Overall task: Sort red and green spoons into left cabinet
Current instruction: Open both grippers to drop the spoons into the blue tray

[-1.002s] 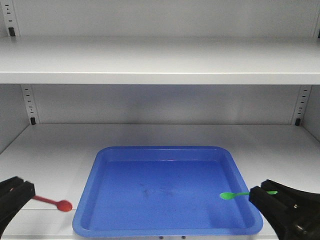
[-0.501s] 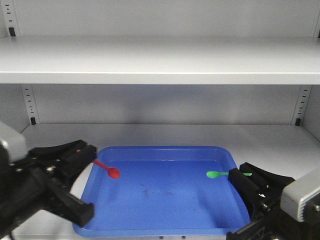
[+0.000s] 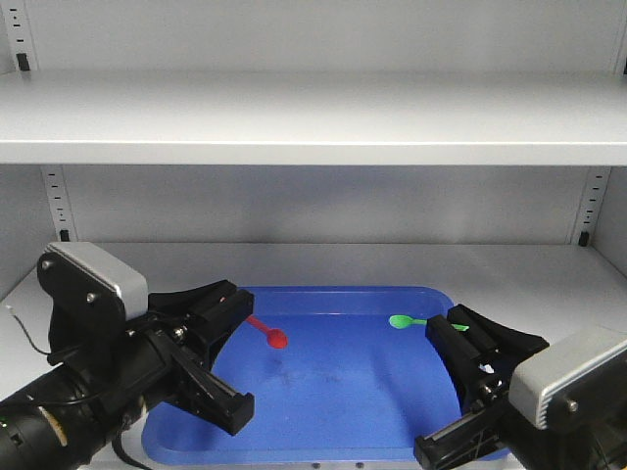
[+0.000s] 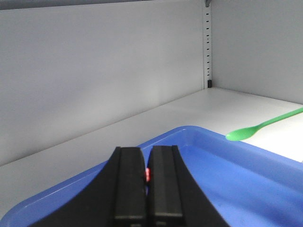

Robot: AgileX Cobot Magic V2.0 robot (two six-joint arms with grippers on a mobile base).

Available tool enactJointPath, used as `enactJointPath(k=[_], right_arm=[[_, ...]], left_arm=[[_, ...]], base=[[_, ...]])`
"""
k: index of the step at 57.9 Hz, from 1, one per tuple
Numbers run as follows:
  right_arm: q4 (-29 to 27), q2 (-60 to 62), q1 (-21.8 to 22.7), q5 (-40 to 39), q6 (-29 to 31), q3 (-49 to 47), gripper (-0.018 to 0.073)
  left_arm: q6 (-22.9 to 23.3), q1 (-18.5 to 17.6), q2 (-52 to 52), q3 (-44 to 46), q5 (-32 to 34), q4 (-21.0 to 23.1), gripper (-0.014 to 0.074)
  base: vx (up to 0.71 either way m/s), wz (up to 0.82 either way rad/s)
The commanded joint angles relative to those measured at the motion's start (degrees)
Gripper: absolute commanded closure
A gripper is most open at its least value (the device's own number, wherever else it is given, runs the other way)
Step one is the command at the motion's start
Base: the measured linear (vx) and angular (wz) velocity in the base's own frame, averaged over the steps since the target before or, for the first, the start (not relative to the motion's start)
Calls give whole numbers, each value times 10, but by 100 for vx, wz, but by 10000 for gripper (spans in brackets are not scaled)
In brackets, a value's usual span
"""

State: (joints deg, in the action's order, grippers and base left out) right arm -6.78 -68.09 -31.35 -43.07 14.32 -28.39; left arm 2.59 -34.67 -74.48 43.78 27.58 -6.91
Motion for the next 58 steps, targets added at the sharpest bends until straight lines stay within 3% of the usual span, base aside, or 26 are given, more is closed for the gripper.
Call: enactJointPath(k=[1,14,21,29,43,51,58], right_arm=[[7,8,-1,-59,3,-19,561],[7,8,-1,-78,8,-19,556],[12,8,-1,-80,9,-19,510],[26,8,-1,-80,9,-19,391],[31,8,-1,-81,9,-19,41],[28,8,-1,-82,9,-19,-84],[28,8,-1,-102,9,-19,-88]], left_arm=[[7,-3,15,23,61,3,596],[5,-3,15,23,73,3,587],[-11,-3,15,23,87,3,527],[-13,-3,14,23,88,3,388],[-13,-3,14,21,88,5,96],[-13,-3,14,21,88,5,36],[-13,-3,14,21,94,5,38]], base=[[0,0],[0,0],[0,0],[0,0],[0,0],[0,0],[0,0]])
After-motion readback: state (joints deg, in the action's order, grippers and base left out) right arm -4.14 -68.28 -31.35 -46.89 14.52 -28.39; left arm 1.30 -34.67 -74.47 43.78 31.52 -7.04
